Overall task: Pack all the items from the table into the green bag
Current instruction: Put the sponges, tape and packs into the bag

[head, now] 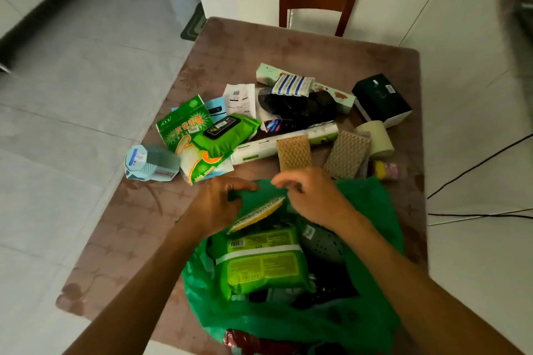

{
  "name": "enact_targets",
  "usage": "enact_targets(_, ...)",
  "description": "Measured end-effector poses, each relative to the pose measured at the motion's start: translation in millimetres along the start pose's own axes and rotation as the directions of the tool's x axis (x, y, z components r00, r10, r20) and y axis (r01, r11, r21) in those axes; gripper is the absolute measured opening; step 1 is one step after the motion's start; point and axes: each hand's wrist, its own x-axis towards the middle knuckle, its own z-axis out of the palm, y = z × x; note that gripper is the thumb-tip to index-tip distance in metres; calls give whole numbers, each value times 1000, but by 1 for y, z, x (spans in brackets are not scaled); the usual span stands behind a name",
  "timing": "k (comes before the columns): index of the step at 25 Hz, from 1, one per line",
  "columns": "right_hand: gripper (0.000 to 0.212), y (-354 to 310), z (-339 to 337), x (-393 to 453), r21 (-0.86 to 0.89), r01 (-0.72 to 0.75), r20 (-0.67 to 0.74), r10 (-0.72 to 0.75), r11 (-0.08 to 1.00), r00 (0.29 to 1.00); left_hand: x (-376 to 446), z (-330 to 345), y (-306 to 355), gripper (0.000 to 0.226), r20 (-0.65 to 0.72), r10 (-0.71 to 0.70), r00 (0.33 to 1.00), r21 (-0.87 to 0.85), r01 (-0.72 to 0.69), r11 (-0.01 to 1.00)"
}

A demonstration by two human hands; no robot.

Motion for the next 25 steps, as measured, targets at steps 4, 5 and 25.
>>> enact_targets(4, 40, 46, -12, 70, 122, -440, -272, 456, 890, 847, -1, 3, -2, 41, -42, 28, 999, -44, -30, 999)
enact_targets(5, 53, 59, -3, 83, 190, -575, -190, 604, 796, 774, -2, 4, 0, 40, -41, 52, 998, -26, -53, 998)
enact_targets(25, 32, 25, 16, -93, -485, -139, -30, 142, 863, 989, 18, -4, 82, 13, -343, 265, 901, 96, -247, 964)
